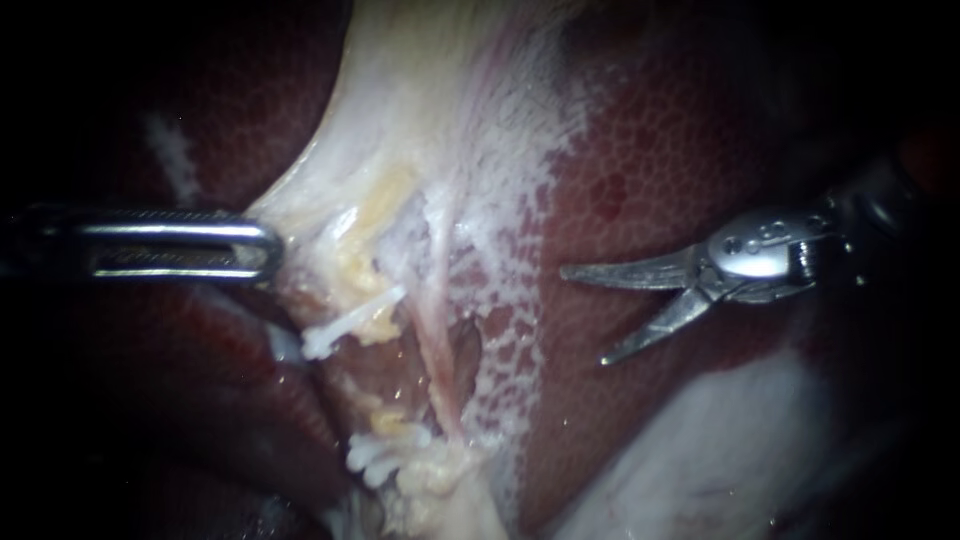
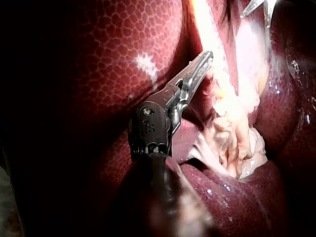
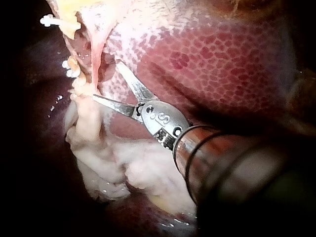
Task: Go back from the cut left tube
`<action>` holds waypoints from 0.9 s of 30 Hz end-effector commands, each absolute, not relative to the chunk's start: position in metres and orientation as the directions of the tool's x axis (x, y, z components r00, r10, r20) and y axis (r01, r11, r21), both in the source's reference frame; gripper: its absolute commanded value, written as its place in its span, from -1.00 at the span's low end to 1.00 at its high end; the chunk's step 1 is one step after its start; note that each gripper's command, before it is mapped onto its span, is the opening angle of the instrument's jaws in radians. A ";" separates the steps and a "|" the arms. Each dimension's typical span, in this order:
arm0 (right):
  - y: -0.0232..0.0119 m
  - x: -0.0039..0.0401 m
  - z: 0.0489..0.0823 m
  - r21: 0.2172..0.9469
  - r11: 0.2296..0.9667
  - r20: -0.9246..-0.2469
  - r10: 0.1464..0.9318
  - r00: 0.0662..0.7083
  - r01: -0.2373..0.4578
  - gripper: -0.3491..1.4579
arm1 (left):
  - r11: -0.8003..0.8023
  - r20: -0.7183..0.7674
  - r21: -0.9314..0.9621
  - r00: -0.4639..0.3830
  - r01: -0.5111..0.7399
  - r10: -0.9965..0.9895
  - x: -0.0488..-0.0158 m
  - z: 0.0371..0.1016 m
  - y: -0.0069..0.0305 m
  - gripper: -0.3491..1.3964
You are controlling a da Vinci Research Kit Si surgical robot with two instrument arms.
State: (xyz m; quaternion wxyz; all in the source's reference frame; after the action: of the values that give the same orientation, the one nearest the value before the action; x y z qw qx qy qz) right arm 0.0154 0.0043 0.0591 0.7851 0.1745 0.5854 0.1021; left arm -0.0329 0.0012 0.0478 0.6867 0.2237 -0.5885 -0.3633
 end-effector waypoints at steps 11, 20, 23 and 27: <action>0.0044 0.0155 0.0585 0.378 0.925 -0.887 0.351 0.302 0.035 0.91 | 0.636 0.646 0.734 0.043 0.238 -0.762 -0.0330 0.0478 0.0012 -1.00; 0.0043 0.0160 0.0586 0.372 0.928 -0.889 0.345 0.302 0.035 0.91 | 0.639 0.650 0.730 0.043 0.242 -0.759 -0.0337 0.0489 0.0008 -1.00; 0.0042 0.0161 0.0587 0.371 0.928 -0.889 0.344 0.302 0.035 0.93 | 0.642 0.654 0.727 0.041 0.242 -0.756 -0.0340 0.0501 0.0007 -1.00; 0.0042 0.0160 0.0587 0.371 0.928 -0.889 0.344 0.302 0.035 0.93 | 0.646 0.656 0.722 0.053 0.246 -0.753 -0.0343 0.0527 0.0011 -1.00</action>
State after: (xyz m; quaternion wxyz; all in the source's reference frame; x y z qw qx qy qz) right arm 0.0160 0.0042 0.0587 0.7903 0.1626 0.5825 0.0980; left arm -0.0344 0.0012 0.0532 0.6940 0.2144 -0.5865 -0.3583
